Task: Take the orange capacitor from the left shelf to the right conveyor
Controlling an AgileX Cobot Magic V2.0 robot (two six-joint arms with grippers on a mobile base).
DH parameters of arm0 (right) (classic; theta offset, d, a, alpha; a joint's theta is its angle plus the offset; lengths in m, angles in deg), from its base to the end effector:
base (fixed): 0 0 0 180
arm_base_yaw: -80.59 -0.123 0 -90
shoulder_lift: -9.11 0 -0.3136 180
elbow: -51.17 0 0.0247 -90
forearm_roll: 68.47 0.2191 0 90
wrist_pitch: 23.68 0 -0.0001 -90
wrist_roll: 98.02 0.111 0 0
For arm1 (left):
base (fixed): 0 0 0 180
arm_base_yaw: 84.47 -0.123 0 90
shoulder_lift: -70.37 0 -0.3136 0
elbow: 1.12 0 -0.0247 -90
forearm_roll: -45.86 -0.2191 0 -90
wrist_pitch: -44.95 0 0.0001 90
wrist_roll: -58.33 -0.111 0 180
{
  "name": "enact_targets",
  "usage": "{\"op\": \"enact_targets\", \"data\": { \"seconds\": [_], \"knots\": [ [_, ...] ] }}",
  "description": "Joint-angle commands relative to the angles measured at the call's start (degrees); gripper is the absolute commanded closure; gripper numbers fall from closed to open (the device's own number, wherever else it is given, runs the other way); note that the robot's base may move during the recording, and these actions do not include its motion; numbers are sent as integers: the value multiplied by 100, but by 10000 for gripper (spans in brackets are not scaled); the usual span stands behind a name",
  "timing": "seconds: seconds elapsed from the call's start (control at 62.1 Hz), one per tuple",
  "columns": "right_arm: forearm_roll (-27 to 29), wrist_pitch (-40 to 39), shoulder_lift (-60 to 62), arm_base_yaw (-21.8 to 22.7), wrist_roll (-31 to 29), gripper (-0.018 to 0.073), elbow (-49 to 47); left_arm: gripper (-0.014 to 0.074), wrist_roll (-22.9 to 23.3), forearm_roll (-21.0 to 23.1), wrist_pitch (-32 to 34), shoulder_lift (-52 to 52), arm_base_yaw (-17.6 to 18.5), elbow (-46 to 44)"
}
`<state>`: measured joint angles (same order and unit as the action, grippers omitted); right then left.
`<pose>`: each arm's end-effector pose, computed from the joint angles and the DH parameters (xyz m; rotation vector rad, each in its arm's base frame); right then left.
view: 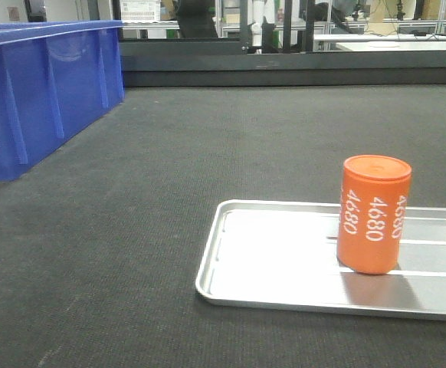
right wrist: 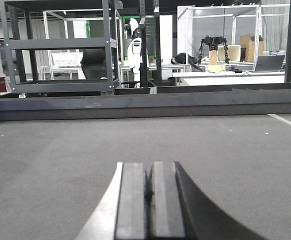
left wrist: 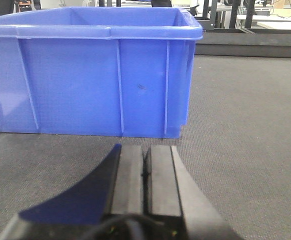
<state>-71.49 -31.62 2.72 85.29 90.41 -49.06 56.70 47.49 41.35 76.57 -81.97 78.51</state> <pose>0.0140 -0.0003 0.2198 0.1146 1.3606 0.0158 0.0159 -0.0009 0.1984 0.0355 1.5605 -0.0357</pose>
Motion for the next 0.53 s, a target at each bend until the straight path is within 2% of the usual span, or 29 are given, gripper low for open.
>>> {"op": "enact_targets", "data": {
  "seconds": [0.0, 0.515],
  "knots": [
    [-12, -538, 114, 22, -58, 505, -120, 722, 23, 34, 505, -55, 26, 159],
    [-12, -538, 114, 22, -58, 505, -120, 722, 23, 34, 505, -55, 26, 159]
  ]
}}
